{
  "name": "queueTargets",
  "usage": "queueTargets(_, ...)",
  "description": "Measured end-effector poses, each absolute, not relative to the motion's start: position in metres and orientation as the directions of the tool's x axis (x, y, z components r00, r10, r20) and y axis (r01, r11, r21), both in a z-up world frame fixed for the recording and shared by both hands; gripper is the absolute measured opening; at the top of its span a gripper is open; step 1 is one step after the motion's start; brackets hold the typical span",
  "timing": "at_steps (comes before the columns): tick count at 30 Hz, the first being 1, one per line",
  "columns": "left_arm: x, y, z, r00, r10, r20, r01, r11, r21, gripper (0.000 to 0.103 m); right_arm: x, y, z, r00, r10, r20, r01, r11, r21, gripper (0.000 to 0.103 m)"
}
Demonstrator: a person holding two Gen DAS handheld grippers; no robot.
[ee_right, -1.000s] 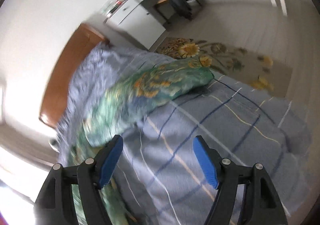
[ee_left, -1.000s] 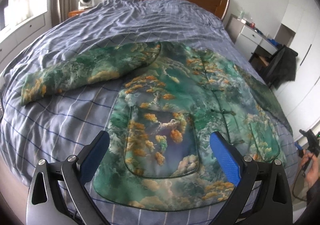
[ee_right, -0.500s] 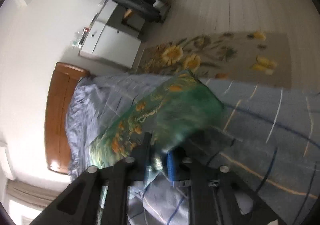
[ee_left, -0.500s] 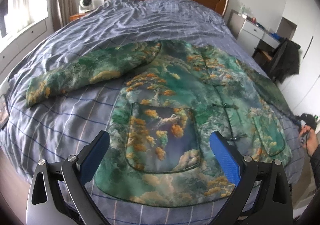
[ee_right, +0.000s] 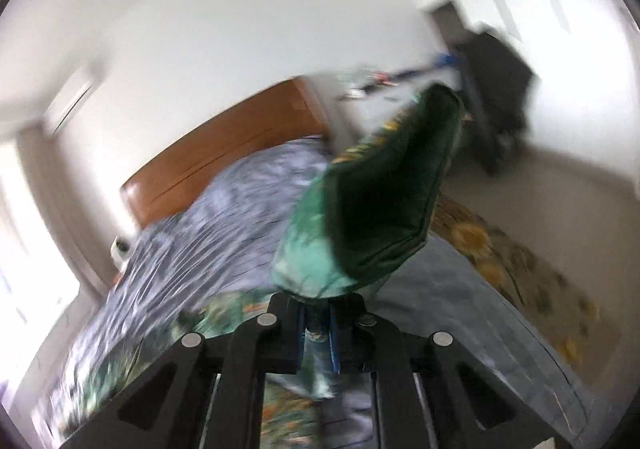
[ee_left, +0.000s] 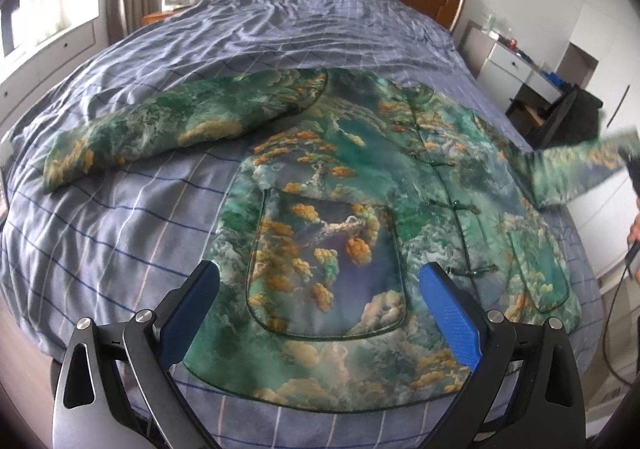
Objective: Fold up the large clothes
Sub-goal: 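Grasp the sleeve cuff with the right tool and lift it, then fold the held sleeve across the jacket body with the right tool and release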
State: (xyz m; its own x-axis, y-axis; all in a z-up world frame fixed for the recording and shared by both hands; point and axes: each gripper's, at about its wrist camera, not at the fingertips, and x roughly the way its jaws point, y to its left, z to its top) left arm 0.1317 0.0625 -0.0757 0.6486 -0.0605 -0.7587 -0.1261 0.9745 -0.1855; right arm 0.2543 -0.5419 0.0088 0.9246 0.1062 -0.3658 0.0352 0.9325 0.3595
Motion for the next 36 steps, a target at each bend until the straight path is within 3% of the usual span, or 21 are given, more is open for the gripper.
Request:
queueTargets(6,0.125,0.072,-0.076,0.654,-0.062,-0.754,-0.144,0.968,-0.204,0.100,0.263,-0.437,0.012,0.891,0.222,-0.396,-0.161,0.970,0.182,0.009)
queueTargets(15,0.122,0.079,-0.086,0.637,-0.058,-0.769,-0.162,0.965,-0.208,0.100,0.243,-0.323,-0.044,0.785,0.306,-0.539,-0.360,0.933,0.004,0.013)
queueTargets(16,0.122,0.078,-0.088,0.634,-0.060,-0.771,-0.162,0.965,-0.208,0.100,0.240,-0.313,-0.053,0.771,0.305,-0.559,-0.373,0.928,-0.008,0.017)
queueTargets(18,0.123,0.077,-0.090,0.628,-0.063,-0.776,-0.160,0.965,-0.208,0.100,0.231,-0.300,-0.074,0.720,0.331,-0.610,-0.417,0.909,0.001,0.036)
queueTargets(19,0.123,0.076,-0.091,0.625,-0.065,-0.778,-0.157,0.966,-0.207,0.100,0.226,-0.295,-0.084,0.688,0.348,-0.637,-0.441,0.898,0.015,0.053)
queueTargets(20,0.123,0.075,-0.091,0.623,-0.065,-0.779,-0.154,0.967,-0.204,0.100,0.218,-0.289,-0.091,0.665,0.359,-0.655,-0.458,0.889,0.023,0.059)
queueTargets(28,0.125,0.073,-0.095,0.611,-0.085,-0.787,-0.146,0.965,-0.218,0.100,0.161,-0.275,-0.097,0.635,0.398,-0.662,-0.554,0.832,-0.032,0.062)
queueTargets(36,0.140,0.061,-0.093,0.589,-0.151,-0.794,-0.088,0.965,-0.249,0.100,0.131,-0.289,-0.086,0.683,0.377,-0.626,-0.513,0.858,-0.043,0.063)
